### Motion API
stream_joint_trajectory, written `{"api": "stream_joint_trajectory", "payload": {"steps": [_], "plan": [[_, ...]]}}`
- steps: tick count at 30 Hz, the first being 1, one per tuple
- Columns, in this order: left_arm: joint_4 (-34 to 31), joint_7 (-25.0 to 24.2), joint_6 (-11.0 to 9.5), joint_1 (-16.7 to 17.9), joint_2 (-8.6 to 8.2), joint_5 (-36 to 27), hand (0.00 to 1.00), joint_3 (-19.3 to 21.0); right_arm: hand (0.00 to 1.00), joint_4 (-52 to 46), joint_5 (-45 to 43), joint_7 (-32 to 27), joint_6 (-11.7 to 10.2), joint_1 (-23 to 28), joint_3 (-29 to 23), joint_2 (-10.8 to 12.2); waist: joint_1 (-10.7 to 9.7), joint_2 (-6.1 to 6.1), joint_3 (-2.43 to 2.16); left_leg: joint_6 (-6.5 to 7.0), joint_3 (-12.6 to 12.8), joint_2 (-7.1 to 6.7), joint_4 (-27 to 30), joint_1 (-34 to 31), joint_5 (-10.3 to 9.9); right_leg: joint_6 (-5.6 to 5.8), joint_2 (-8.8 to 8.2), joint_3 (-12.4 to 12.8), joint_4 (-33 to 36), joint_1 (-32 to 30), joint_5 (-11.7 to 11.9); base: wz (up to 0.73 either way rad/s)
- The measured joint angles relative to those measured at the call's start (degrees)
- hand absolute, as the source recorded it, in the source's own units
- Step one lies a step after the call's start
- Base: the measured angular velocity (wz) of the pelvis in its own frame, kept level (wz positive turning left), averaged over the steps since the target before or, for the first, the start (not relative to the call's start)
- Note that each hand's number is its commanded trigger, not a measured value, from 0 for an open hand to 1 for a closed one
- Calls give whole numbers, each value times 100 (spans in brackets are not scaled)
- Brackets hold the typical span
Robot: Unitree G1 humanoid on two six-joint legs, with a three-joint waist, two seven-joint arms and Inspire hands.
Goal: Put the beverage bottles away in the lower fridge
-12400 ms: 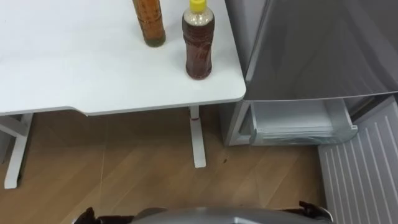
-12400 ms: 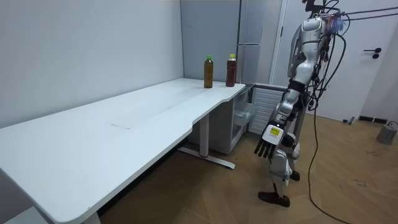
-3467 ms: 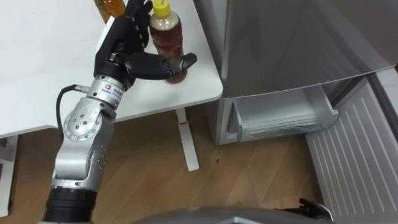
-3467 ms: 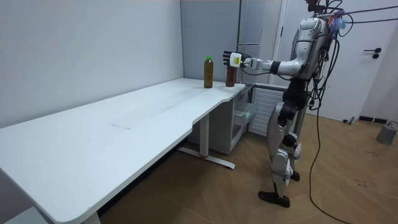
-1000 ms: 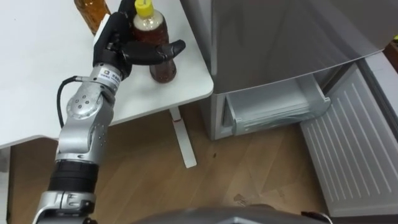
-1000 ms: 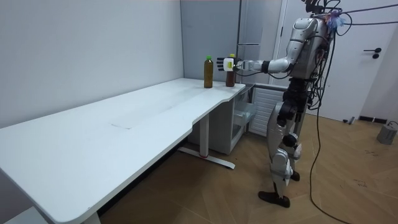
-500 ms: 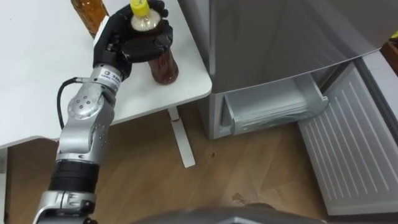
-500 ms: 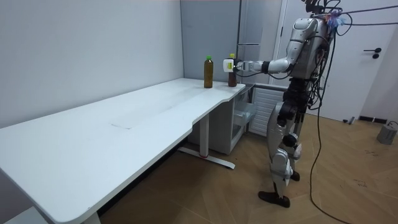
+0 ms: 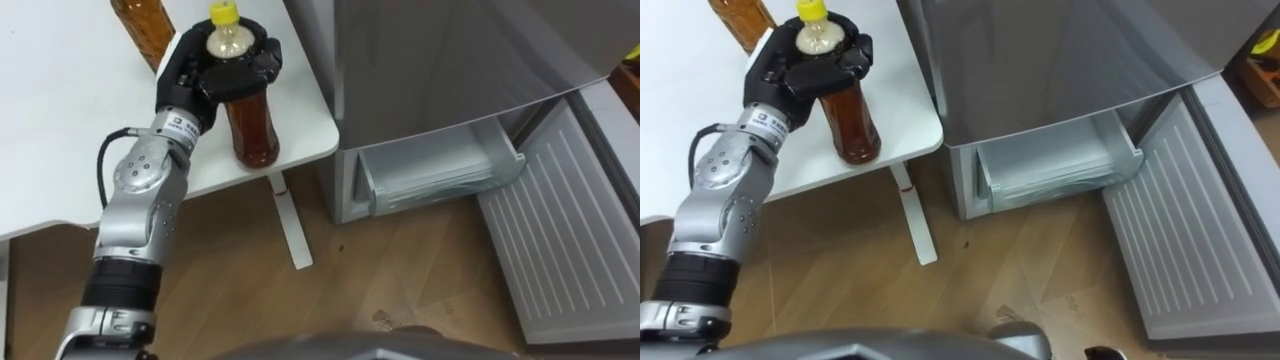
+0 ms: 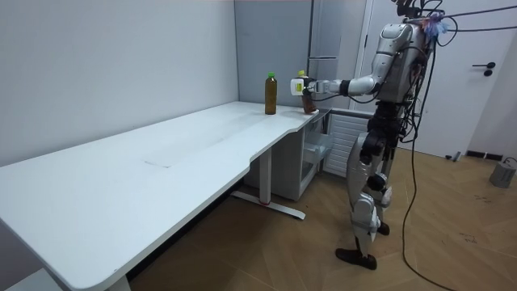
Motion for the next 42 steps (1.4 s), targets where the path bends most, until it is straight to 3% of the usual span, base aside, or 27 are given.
{"api": "stream_joint_trajectory", "payload": {"steps": [5,10,18,26,33,38,42], "plan": [[-14,0,7,0,-38,-79,100,-8,0,-76,-67,50,2,-53,3,13,13,-3,-19,0,-2,2,5,-21,0,-1,-4,0,18,-23,0,0],[-170,-1,225,20,-50,-703,100,-30,0,-85,101,-30,-2,-70,6,45,43,-87,-46,1,-3,7,12,-39,1,-1,-6,-18,60,-20,0,0],[-920,-8,222,71,-84,-1572,100,-318,0,-186,133,-145,-2,-81,246,32,241,-111,-50,5,-19,14,52,-45,4,-1,-7,-48,97,4,1,0],[-1779,-16,220,481,-130,-1964,100,-518,0,-352,167,-287,-20,-156,338,-19,442,-137,-51,15,-150,12,162,-302,18,-13,-13,-155,90,-130,-5,8],[-1972,-164,186,587,-182,-1954,100,-803,0,-468,260,-389,-72,-291,485,-41,562,-148,-53,10,-302,8,158,-345,22,-15,-13,-359,91,-85,-3,11],[-1969,-410,237,1188,-142,-1959,100,-1024,0,-640,318,-386,-70,-302,681,-82,646,-164,-39,9,-303,8,146,-296,21,-15,-13,-393,86,-36,-3,0],[-1966,-413,238,1390,-68,-1959,100,-1053,0,-964,280,-321,-57,-283,857,-129,642,-209,-6,10,-306,9,182,-334,24,-16,-21,-416,95,-48,-3,1]]}}
